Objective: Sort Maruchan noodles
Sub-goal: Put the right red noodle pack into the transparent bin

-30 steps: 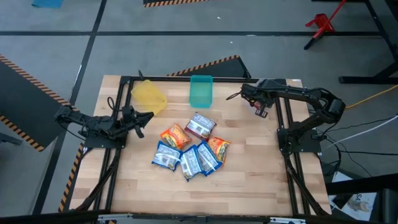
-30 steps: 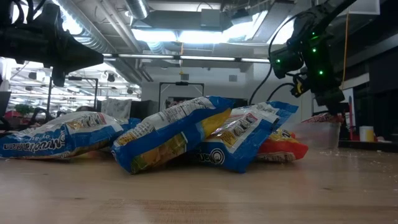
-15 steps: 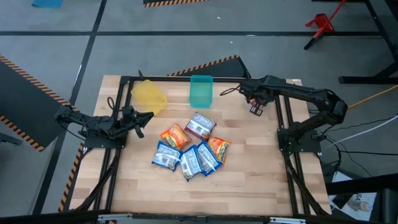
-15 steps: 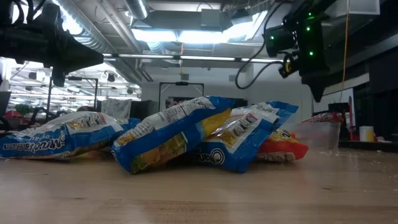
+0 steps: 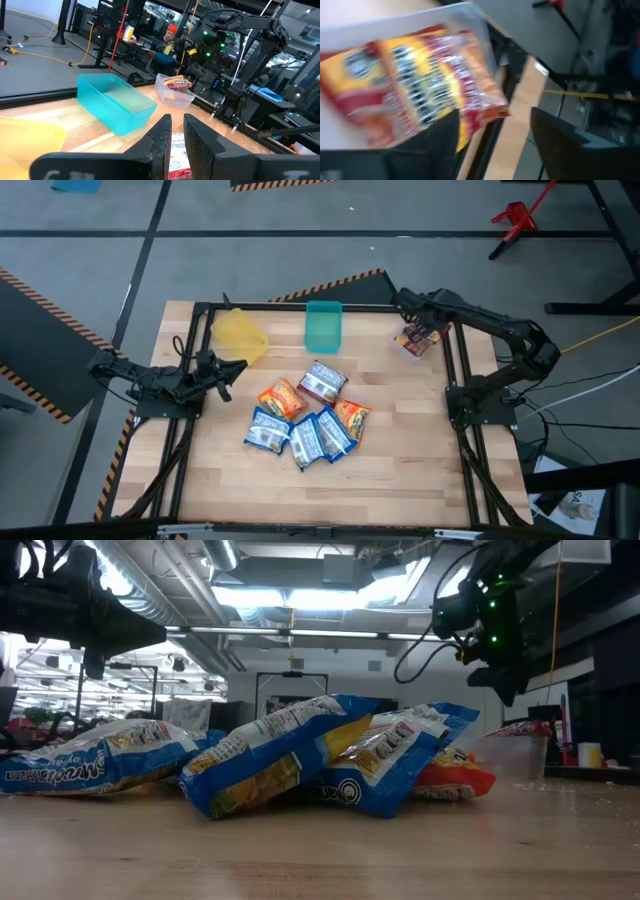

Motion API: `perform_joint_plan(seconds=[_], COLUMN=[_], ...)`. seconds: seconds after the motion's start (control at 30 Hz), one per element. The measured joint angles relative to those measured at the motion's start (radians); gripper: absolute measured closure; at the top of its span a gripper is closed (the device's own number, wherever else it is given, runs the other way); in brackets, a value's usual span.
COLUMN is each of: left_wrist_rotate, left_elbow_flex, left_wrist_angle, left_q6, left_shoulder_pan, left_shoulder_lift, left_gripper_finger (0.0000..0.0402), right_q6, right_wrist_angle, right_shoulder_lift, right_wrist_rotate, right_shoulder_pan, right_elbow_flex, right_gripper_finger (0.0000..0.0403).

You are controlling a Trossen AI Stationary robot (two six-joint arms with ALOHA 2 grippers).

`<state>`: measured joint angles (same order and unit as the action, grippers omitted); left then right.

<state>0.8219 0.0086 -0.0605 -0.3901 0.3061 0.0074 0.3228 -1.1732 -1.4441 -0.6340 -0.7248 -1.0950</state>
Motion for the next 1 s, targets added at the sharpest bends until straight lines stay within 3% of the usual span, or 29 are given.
perform_joint_plan(seconds=[0.1, 0.2, 0.5, 0.73, 1.0], left_wrist_rotate=[0.003, 0.003, 0.006, 0.000, -0.003], left_elbow_flex=[0.000, 0.000, 0.000, 0.000, 0.000], left_wrist_angle=[0.000, 0.000, 0.000, 0.000, 0.000], left_q6=[0.000, 0.000, 0.001, -0.001, -0.024], left_shoulder_pan=[0.000, 0.000, 0.000, 0.000, 0.000], left_shoulder_lift=[0.000, 0.000, 0.000, 0.000, 0.000], left_gripper_finger=[0.0357, 0.0357, 0.0357, 0.0357, 0.0357], right_q6=[0.095, 0.143, 0.251, 0.254, 0.278], right_wrist_angle=[-0.002, 0.002, 0.041, 0.073, 0.070], right_shoulder_lift=[0.000, 0.000, -0.023, -0.032, -0.027], right_wrist_rotate=[-0.072, -0.064, -0.095, 0.034, 0.230], right_shoulder_pan=[-0.050, -0.082, -0.100, -0.121, -0.119], right_elbow_flex=[0.000, 0.000, 0.000, 0.043, 0.113], right_gripper_finger=[0.0122, 0.0105, 0.0120, 0.0156, 0.0166])
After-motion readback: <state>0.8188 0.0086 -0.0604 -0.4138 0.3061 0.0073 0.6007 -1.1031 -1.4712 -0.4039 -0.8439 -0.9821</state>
